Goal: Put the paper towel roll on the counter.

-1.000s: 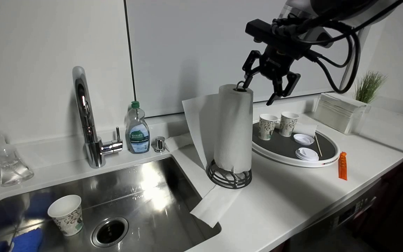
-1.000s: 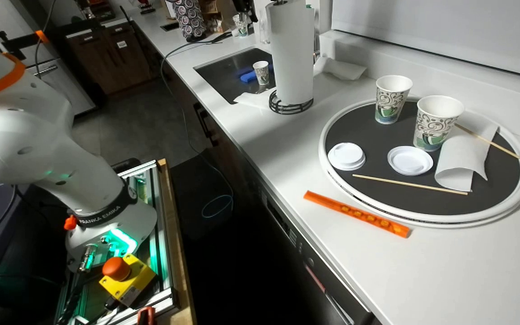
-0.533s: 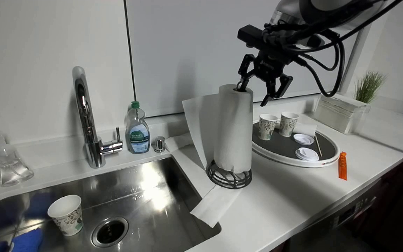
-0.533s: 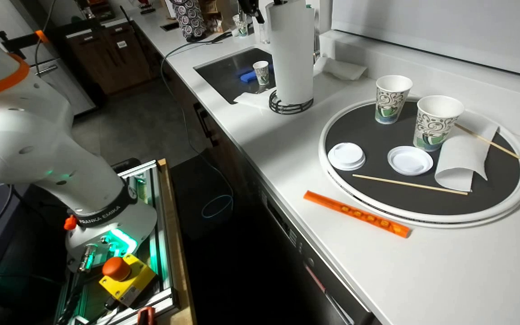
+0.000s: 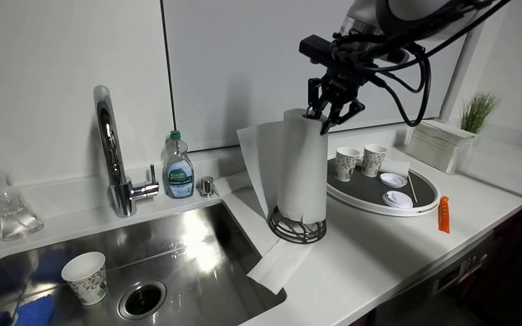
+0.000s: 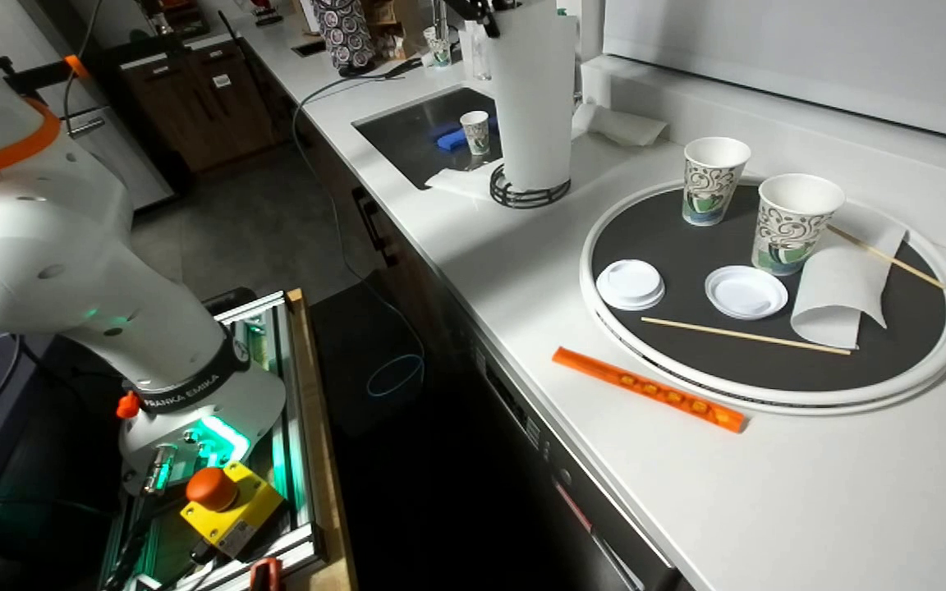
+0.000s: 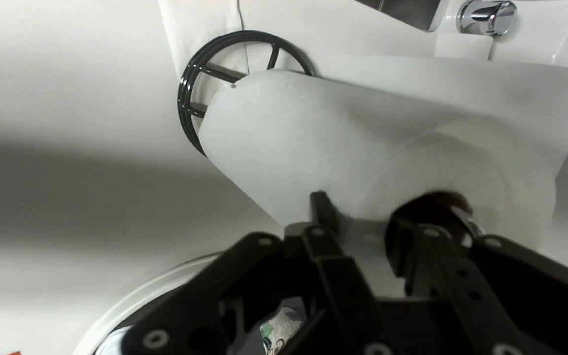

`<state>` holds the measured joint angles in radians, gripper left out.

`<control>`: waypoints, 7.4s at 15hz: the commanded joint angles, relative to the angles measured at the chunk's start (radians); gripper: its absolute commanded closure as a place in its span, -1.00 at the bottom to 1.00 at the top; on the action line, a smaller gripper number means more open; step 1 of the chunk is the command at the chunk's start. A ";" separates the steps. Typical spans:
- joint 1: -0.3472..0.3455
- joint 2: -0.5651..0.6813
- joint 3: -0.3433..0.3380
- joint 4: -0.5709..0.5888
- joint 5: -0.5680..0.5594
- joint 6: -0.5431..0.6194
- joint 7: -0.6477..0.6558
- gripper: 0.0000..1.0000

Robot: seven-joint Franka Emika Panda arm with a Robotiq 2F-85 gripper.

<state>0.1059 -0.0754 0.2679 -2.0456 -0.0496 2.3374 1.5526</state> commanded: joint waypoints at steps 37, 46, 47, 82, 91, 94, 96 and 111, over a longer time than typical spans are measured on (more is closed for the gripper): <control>-0.124 -0.357 -0.228 0.379 0.289 -0.534 -0.312 0.91; -0.151 -0.462 -0.142 -0.137 0.339 -0.231 -0.094 0.91; -0.150 -0.462 -0.117 -0.197 0.330 -0.176 -0.050 0.91; -0.119 -0.454 -0.011 -0.334 0.021 -0.496 0.672 0.92; -0.104 -0.344 -0.024 -0.354 0.035 -0.254 0.691 0.92; -0.080 -0.306 -0.040 -0.366 0.096 -0.159 0.669 0.92; -0.061 -0.285 -0.050 -0.376 0.146 -0.098 0.649 0.92; -0.042 -0.431 -0.057 -0.327 0.157 -0.158 0.512 -1.00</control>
<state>0.0632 -0.4099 0.2046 -2.3871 0.1454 2.2558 2.0822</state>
